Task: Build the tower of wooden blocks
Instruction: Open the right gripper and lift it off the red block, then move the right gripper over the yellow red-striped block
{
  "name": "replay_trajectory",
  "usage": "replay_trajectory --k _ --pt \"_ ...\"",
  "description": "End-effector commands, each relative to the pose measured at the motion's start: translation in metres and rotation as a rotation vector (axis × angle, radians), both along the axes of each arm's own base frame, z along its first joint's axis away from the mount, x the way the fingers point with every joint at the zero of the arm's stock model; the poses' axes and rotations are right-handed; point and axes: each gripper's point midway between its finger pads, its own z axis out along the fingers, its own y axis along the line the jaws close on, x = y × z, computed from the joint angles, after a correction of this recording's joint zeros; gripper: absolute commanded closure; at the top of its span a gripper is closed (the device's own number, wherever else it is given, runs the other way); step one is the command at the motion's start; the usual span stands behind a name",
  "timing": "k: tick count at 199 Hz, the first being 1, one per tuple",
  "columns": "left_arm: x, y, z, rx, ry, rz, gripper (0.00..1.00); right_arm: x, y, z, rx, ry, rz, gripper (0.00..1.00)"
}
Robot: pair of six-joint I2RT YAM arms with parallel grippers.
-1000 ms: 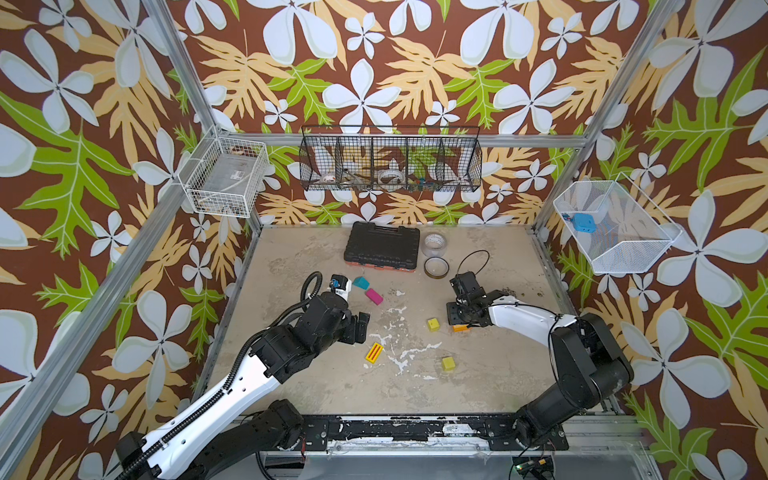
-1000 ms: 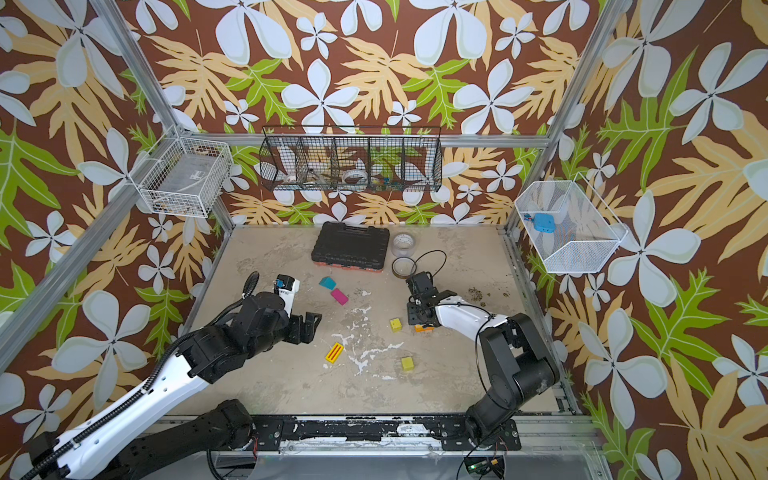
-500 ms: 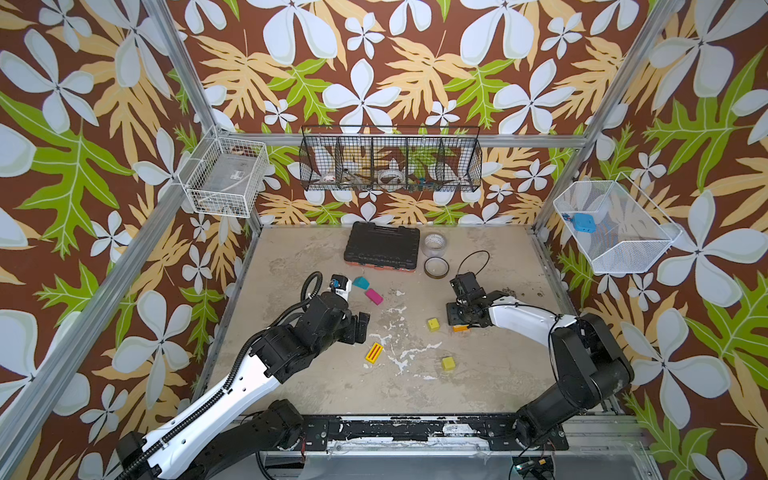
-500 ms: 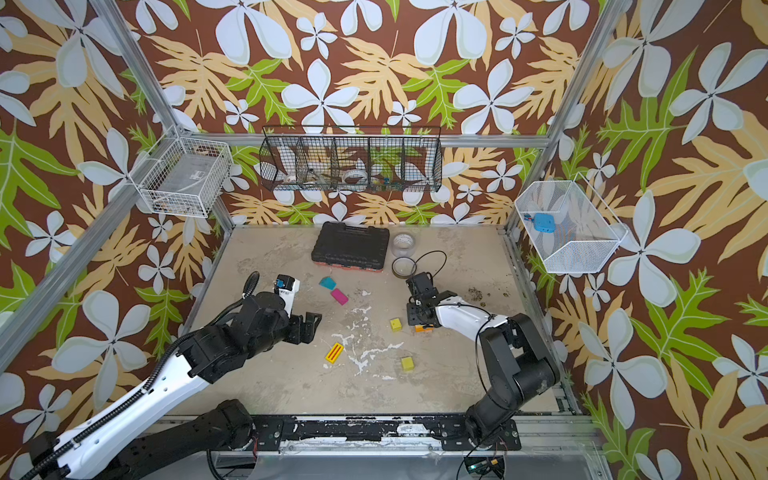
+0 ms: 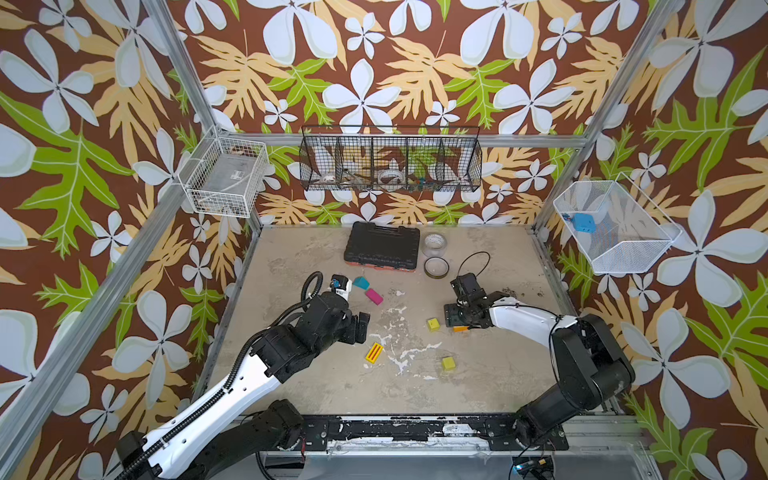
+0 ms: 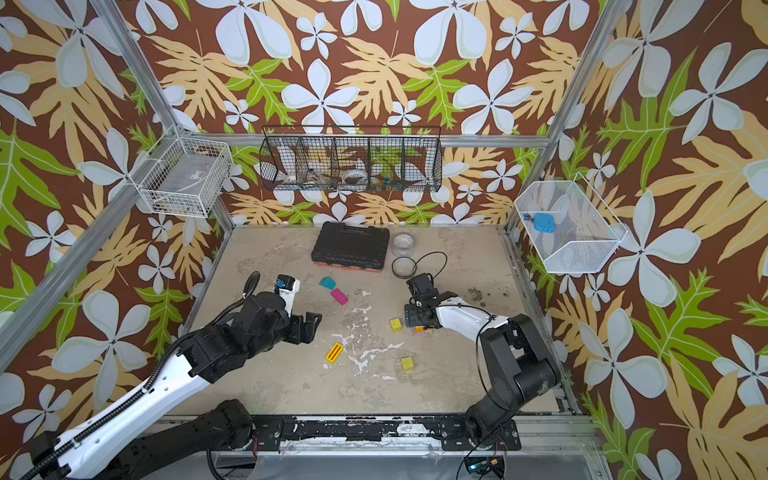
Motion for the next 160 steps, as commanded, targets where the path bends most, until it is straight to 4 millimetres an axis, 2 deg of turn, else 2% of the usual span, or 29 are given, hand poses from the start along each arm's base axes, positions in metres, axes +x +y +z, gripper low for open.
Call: replay_trajectory --k 1,35,58,73,83,103,124,160 --pt "0.002 -0.001 0.002 -0.006 -0.011 0.004 0.10 -0.002 -0.003 0.009 -0.008 -0.008 -0.012 0.12" --pt "0.003 -0.001 -0.001 0.003 -0.001 0.007 0.09 -0.005 -0.009 0.047 0.010 -0.085 -0.037 0.05" --pt "0.003 -0.001 -0.002 0.007 0.001 0.010 0.10 -0.010 -0.002 0.093 0.100 -0.210 -0.013 0.01" --pt "0.003 0.000 0.000 0.005 -0.004 0.011 0.09 -0.018 0.021 0.123 0.199 -0.310 0.072 0.00" --pt "0.003 0.001 0.000 0.006 -0.007 0.016 0.09 -0.027 0.043 0.139 0.276 -0.369 0.157 0.00" --pt "0.004 0.002 -0.001 0.011 -0.005 0.020 0.09 -0.050 0.095 0.158 0.398 -0.437 0.365 0.00" --pt "0.005 0.002 -0.003 0.019 0.001 0.026 0.10 -0.069 0.137 0.148 0.388 -0.413 0.532 0.00" --pt "0.005 0.005 0.002 0.011 -0.016 0.040 0.09 -0.085 0.184 0.097 0.277 -0.282 0.680 0.00"
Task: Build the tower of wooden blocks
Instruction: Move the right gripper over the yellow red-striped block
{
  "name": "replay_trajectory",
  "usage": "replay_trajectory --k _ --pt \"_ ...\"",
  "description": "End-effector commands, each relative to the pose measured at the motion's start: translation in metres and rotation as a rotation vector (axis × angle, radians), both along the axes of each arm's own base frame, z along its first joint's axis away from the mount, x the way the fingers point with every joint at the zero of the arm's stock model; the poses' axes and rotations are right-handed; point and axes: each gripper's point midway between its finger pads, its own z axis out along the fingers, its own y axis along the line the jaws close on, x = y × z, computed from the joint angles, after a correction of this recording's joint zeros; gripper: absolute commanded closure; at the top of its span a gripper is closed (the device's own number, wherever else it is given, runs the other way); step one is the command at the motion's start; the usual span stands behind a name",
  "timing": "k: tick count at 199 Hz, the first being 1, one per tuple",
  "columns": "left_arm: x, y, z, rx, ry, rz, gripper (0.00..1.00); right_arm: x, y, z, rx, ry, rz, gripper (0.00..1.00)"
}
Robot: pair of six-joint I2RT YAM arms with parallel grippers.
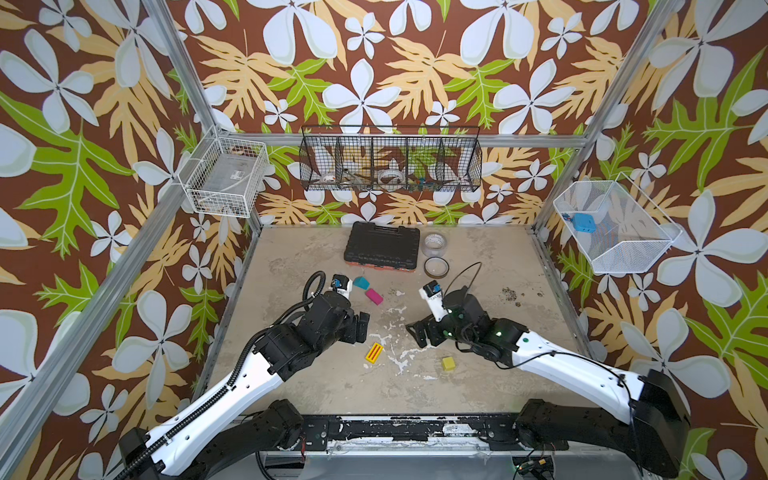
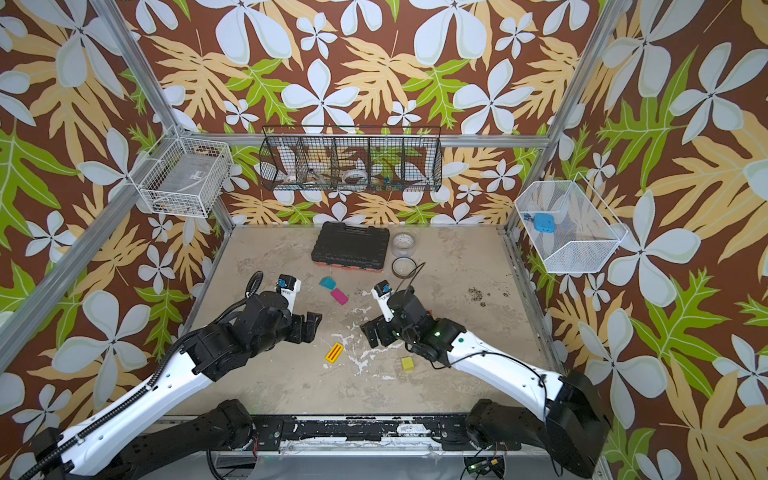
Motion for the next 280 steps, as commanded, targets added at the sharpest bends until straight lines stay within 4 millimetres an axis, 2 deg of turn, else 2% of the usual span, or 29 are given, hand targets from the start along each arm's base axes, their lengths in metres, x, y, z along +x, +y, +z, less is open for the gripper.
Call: replay_trajectory --k 1,35,66,89,152,205,251,280 --pt "0.002 0.004 0.006 -0.009 -0.021 0.026 0.09 -0.007 0.027 -0.018 -0.059 -0.012 0.095 0.00" --pt "0.002 0.006 0.009 -0.017 -0.034 0.036 0.08 -0.021 0.062 -0.061 -0.216 0.017 0.167 0.00" --pt "0.001 0.012 0.017 -0.030 -0.062 0.056 0.06 -0.029 0.080 -0.087 -0.224 0.068 0.213 0.00" --pt "0.000 0.013 0.018 -0.036 -0.066 0.057 0.05 -0.029 0.081 -0.101 -0.263 0.094 0.215 0.00" --pt "0.000 0.010 0.017 -0.038 -0.062 0.046 0.05 -0.029 0.086 -0.103 -0.275 0.093 0.228 0.00" --pt "0.000 0.009 0.017 -0.036 -0.057 0.041 0.06 -0.043 0.106 -0.119 -0.358 0.089 0.286 0.00" --pt "0.001 0.010 0.014 -0.030 -0.052 0.044 0.06 -0.043 0.105 -0.137 -0.405 0.122 0.283 0.00" --pt "0.000 0.008 0.014 -0.033 -0.049 0.033 0.06 -0.041 0.104 -0.140 -0.424 0.122 0.280 0.03"
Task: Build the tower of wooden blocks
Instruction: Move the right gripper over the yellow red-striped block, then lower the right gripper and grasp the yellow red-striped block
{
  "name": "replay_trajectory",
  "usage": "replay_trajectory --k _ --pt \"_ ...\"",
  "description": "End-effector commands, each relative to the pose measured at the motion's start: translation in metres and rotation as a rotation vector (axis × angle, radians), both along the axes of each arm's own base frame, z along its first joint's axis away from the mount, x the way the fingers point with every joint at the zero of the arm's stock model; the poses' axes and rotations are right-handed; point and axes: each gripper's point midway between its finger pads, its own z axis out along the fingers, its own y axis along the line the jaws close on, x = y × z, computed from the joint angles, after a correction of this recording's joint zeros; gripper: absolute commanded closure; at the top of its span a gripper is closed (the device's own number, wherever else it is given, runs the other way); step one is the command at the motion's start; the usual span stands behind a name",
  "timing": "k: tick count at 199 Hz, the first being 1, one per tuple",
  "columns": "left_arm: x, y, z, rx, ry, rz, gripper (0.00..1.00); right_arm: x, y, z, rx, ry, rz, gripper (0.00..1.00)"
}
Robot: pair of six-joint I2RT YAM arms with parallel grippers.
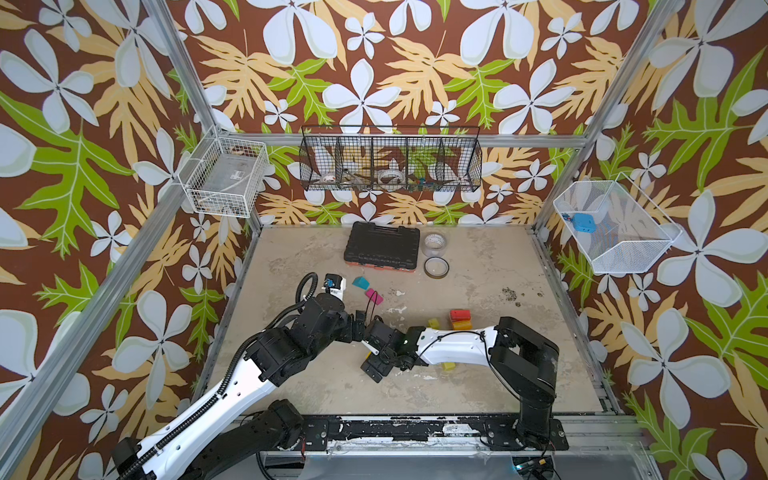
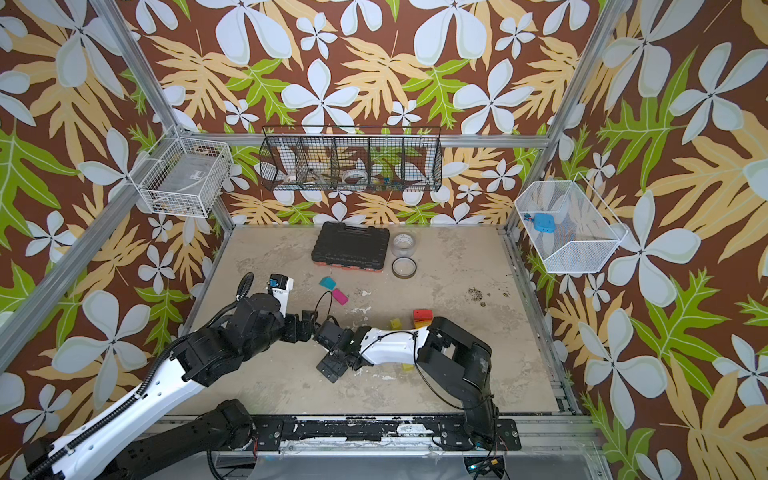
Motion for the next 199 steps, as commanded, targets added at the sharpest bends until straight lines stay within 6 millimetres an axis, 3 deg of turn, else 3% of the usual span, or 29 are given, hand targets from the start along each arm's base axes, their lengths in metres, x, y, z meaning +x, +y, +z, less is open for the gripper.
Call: replay_trajectory --k 1,104,199 --pt "0.001 -0.001 0.002 -0.007 -0.006 -0.001 0.06 -0.002 -0.008 -0.007 -0.046 0.009 -0.008 0.03" --pt "0.000 -0.001 0.003 -0.013 -0.010 -0.003 0.06 -0.003 -0.008 -0.016 -0.072 0.027 -0.006 0.24" --pt "0.001 -0.002 0.000 -0.008 0.000 -0.006 0.06 0.000 -0.018 -0.017 -0.097 0.010 -0.029 0.26"
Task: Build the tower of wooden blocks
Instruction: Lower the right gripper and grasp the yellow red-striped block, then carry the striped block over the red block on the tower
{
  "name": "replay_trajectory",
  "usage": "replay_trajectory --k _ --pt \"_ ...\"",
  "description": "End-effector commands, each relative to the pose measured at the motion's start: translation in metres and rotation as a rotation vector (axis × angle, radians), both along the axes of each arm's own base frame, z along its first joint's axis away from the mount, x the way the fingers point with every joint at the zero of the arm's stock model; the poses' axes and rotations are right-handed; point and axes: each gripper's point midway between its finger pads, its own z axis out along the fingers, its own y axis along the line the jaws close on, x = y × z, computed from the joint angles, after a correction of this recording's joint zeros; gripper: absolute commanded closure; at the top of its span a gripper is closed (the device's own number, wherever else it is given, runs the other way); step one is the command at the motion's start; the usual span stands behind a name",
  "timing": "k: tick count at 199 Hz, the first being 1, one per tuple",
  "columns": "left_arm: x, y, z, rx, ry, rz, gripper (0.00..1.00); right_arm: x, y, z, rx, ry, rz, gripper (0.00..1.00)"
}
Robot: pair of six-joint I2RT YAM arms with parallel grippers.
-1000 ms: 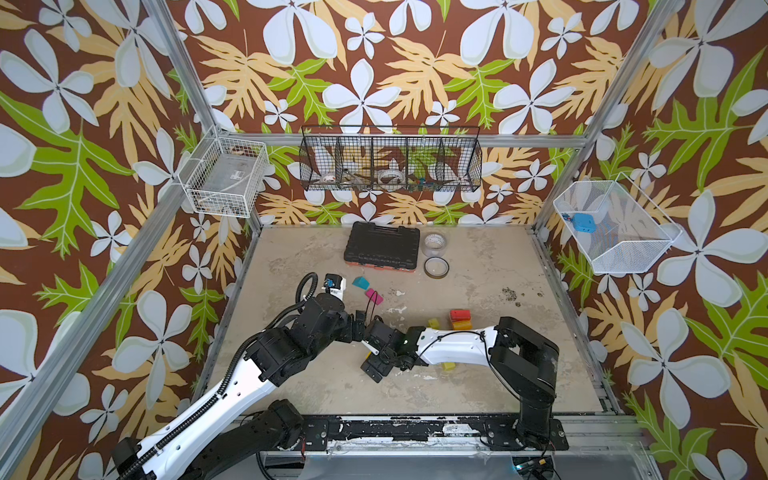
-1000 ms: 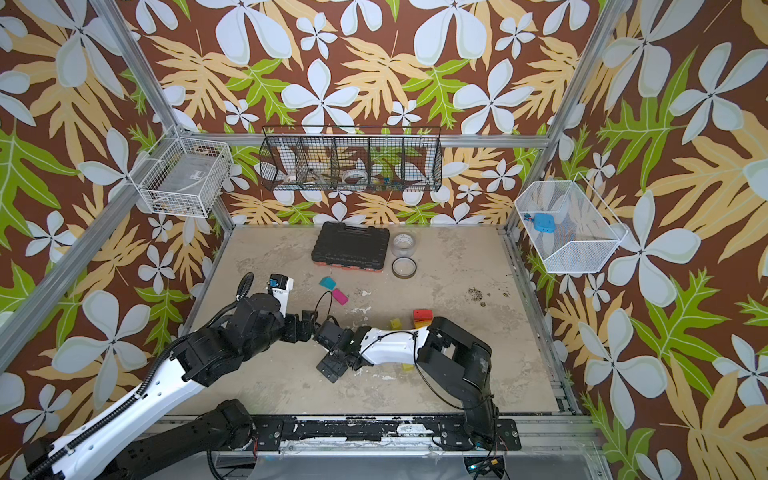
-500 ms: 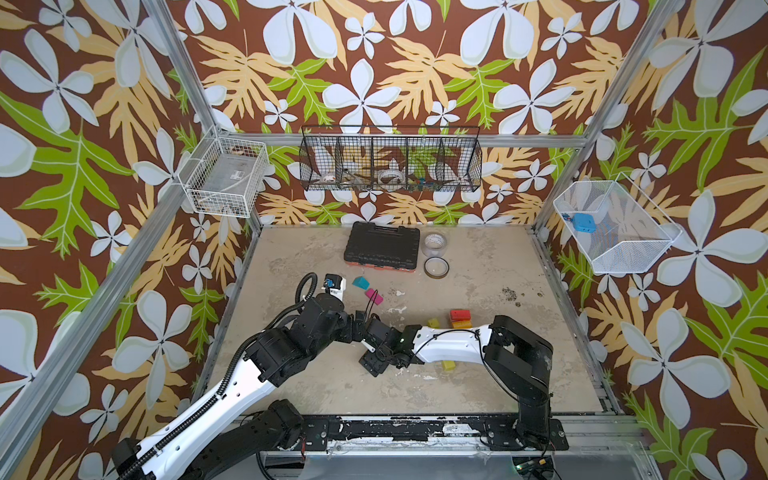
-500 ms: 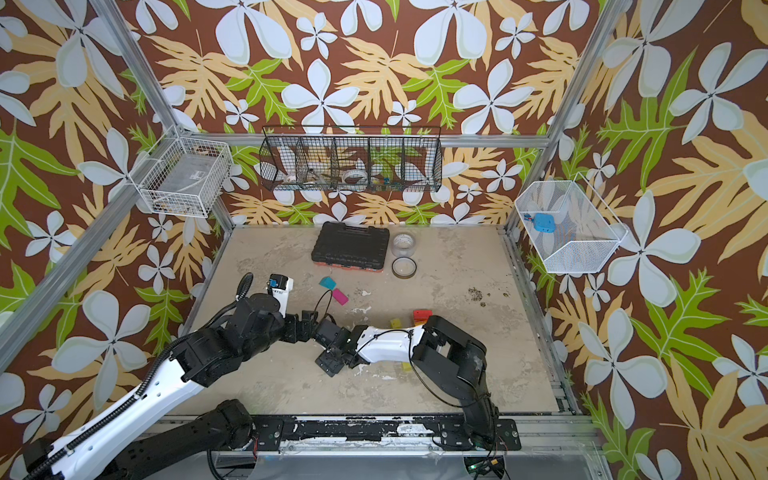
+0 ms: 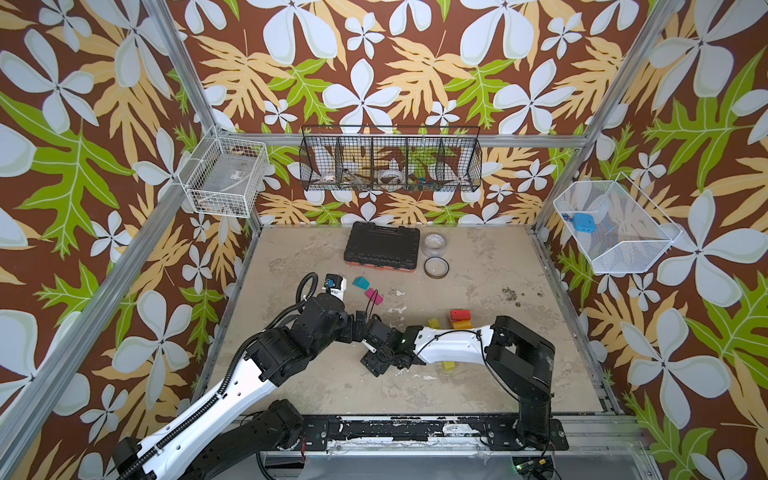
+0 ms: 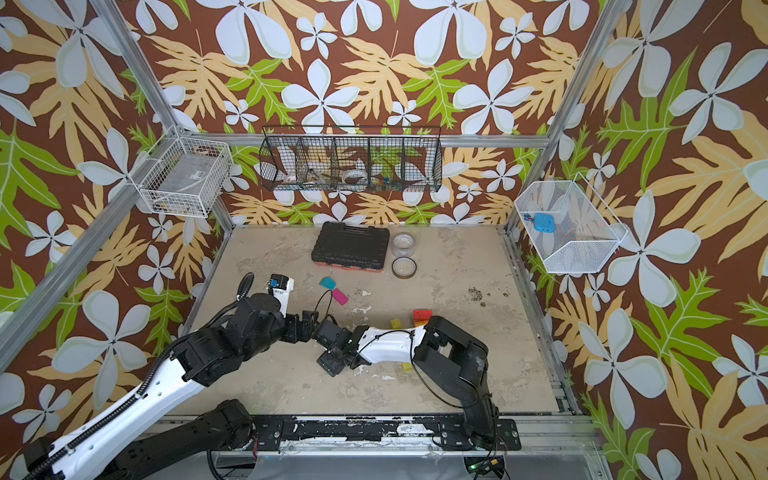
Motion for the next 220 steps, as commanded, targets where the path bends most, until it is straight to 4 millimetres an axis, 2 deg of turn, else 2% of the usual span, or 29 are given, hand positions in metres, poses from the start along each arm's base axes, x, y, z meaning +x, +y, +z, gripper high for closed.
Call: replay_trajectory --k 1,24,47,70,114,134,170,194,220 --pt "0.001 -0.001 0.002 -0.007 -0.006 0.000 0.06 -0.006 -0.023 -0.015 -0.109 0.027 -0.015 0.26" --pt "0.001 -0.001 0.003 -0.009 -0.010 0.001 0.06 -0.005 -0.024 -0.011 -0.095 0.012 -0.016 0.31" --pt "0.001 -0.001 0.002 -0.008 -0.009 0.002 0.06 -0.008 -0.022 -0.010 -0.080 0.024 -0.009 0.43" --pt "0.001 -0.001 0.001 -0.005 -0.006 0.000 0.06 -0.007 -0.023 -0.012 -0.096 0.028 -0.014 0.51" --pt "0.001 0.000 0.002 -0.008 -0.009 0.002 0.06 -0.003 -0.022 0.009 -0.025 0.014 -0.034 0.60" --pt "0.002 -0.001 0.000 -0.003 -0.003 0.001 0.06 0.003 -0.026 0.030 0.023 0.012 -0.073 0.67" --pt "0.002 -0.002 0.000 -0.001 -0.001 -0.001 0.06 0.016 -0.049 0.080 0.084 -0.061 -0.161 0.69" --pt "0.002 -0.002 -0.001 -0.001 0.000 0.000 0.06 0.028 -0.073 0.110 0.151 -0.087 -0.243 0.71" --pt "0.002 -0.002 0.000 -0.002 -0.002 -0.004 0.06 0.046 -0.113 0.136 0.158 -0.181 -0.367 0.72"
